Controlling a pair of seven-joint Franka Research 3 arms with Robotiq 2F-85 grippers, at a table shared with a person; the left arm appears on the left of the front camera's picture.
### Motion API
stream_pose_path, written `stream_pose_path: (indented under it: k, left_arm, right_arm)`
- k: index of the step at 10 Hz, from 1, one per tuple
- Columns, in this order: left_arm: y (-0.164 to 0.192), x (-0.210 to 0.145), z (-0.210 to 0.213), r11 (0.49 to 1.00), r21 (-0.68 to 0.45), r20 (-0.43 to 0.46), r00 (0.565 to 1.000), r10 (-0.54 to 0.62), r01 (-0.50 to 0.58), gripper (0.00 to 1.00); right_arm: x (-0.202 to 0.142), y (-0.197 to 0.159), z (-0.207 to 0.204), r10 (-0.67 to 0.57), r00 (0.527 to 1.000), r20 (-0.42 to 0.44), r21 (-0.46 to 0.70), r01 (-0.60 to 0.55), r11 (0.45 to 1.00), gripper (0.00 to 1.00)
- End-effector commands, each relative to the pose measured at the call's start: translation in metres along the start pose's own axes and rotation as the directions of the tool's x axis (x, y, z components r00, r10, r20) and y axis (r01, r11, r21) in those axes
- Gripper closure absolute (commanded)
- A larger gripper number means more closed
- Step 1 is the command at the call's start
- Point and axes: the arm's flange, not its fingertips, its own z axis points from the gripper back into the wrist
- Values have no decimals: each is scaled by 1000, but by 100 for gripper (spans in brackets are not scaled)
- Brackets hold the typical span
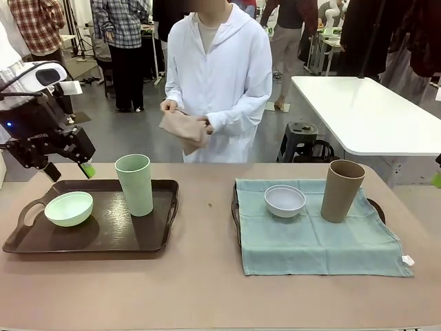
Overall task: Set up a tray with a mat and arrange the tableware.
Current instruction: Pick up the Picnic Bowl and Reusable plastic cup from the Handle tray in front of the human's position and hold them in the air.
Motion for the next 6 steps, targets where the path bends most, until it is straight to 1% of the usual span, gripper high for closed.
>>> stream_pose_path:
  k: [1, 2, 3, 4, 6]
  left_arm:
    - [-7, 2, -7, 1000, -16, -12, 1000, -5, 5, 19]
    - [0, 0, 0, 1000, 0, 0, 1000, 0, 0, 19]
    - [26, 7, 11, 995, -103, -33, 999, -10, 7, 19]
    - [56, 12, 17, 983, -183, -72, 997, -41, 27, 19]
    - [104, 17, 27, 956, -289, -106, 991, -81, 47, 19]
  right_arm:
    - [2, -2, -2, 5, 1000, 1, -6, -4, 1000, 0]
    - [0, 0, 0, 0, 1000, 0, 0, 0, 1000, 0]
    - [-5, -11, 7, 7, 1000, 23, 78, -9, 997, 0]
    - [-12, -28, 13, -1, 999, 39, 181, -6, 983, 0]
    - [-24, -64, 16, -46, 998, 37, 392, 28, 920, 0]
